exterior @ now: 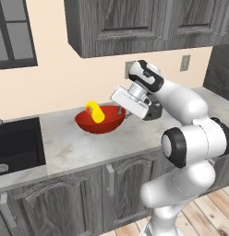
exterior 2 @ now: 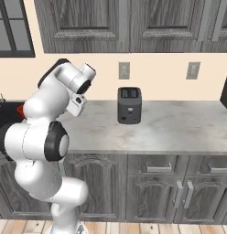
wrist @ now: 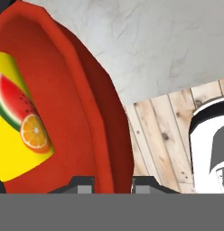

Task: Place the cup inside the bowl on the dining table and move the bowl to any counter.

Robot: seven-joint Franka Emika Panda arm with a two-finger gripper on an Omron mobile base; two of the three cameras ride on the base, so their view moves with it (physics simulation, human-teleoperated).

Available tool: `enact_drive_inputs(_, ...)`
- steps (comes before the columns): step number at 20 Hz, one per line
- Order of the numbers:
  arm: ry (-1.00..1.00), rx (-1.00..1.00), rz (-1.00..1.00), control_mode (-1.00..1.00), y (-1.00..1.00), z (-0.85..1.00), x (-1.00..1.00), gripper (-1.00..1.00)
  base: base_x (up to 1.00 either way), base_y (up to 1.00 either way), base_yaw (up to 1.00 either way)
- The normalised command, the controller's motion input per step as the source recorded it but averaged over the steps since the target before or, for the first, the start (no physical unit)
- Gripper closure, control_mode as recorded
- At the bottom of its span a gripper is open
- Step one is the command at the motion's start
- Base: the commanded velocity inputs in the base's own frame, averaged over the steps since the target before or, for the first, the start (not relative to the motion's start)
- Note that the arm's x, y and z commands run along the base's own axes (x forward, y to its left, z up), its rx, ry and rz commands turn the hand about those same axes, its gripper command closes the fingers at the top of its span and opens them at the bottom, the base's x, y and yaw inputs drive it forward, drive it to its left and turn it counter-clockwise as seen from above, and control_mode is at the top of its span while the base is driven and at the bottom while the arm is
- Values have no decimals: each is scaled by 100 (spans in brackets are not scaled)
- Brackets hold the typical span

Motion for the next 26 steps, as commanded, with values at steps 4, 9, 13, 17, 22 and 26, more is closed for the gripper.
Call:
enact_drive_inputs(4, 0, 0, 0, 100, 0, 0, 0, 100, 0, 0, 0)
enact_drive_inputs(9, 0, 0, 0, 100, 0, 0, 0, 100, 0, 0, 0)
enact_drive_inputs(13, 0, 0, 0, -100, 0, 0, 0, 100, 0, 0, 0)
enact_drive_inputs(17, 0, 0, 0, -100, 0, -9, 0, 100, 0, 0, 0)
enact_drive_inputs(22, 0, 2, 0, -100, 0, -35, 0, 100, 0, 0, 0)
enact_drive_inputs(26, -1, 5, 0, -100, 0, -23, 0, 100, 0, 0, 0)
